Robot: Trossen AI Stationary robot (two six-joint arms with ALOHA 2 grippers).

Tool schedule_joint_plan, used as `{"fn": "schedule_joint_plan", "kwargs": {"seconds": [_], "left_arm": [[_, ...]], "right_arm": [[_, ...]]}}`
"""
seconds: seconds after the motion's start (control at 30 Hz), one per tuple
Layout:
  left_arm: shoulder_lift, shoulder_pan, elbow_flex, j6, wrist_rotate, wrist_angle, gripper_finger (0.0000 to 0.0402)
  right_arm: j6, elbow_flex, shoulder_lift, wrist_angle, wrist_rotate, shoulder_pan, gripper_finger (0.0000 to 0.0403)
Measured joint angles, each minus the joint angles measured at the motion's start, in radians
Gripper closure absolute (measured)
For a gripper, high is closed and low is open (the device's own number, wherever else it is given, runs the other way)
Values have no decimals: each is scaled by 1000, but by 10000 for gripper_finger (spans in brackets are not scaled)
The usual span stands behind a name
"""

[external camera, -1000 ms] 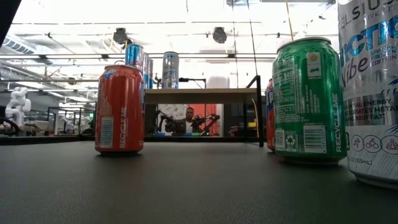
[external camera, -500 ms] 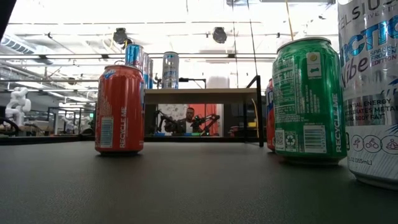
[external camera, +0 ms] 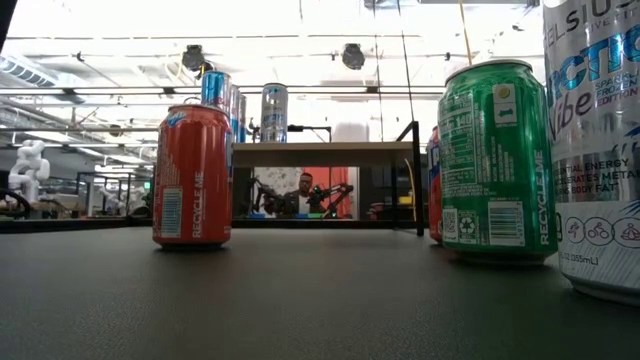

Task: Place canned beverage on shelf
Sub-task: Put the top white-blue soda can on the shelf

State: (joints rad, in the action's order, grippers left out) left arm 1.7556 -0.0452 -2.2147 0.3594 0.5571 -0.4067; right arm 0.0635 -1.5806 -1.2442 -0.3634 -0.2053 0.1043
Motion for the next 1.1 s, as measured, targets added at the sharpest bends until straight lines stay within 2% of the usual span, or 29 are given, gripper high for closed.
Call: {"fn": "schedule_joint_plan", "kwargs": {"seconds": [0.1,0.23,0.33,0.5,0.73,0.83,0.97,1.1], "left_arm": [[-24,0,1,-1,-5,-58,50],[-60,8,0,-6,-9,-133,50],[-89,21,0,-6,-51,-170,50],[-143,61,0,-36,-187,-183,50],[-205,202,0,-51,-439,-224,50],[-216,251,0,-90,-434,-241,50],[-217,276,0,-255,-380,-205,50],[-216,274,0,-190,-407,-163,50]], "right_arm": [[-15,0,0,0,3,0,158],[-28,0,0,8,59,3,158],[-49,0,0,20,101,6,158],[-96,0,0,44,178,23,158],[-190,0,0,64,365,53,158],[-221,0,0,79,402,58,158],[-252,0,0,102,420,61,158],[-261,0,0,114,420,61,158]]}}
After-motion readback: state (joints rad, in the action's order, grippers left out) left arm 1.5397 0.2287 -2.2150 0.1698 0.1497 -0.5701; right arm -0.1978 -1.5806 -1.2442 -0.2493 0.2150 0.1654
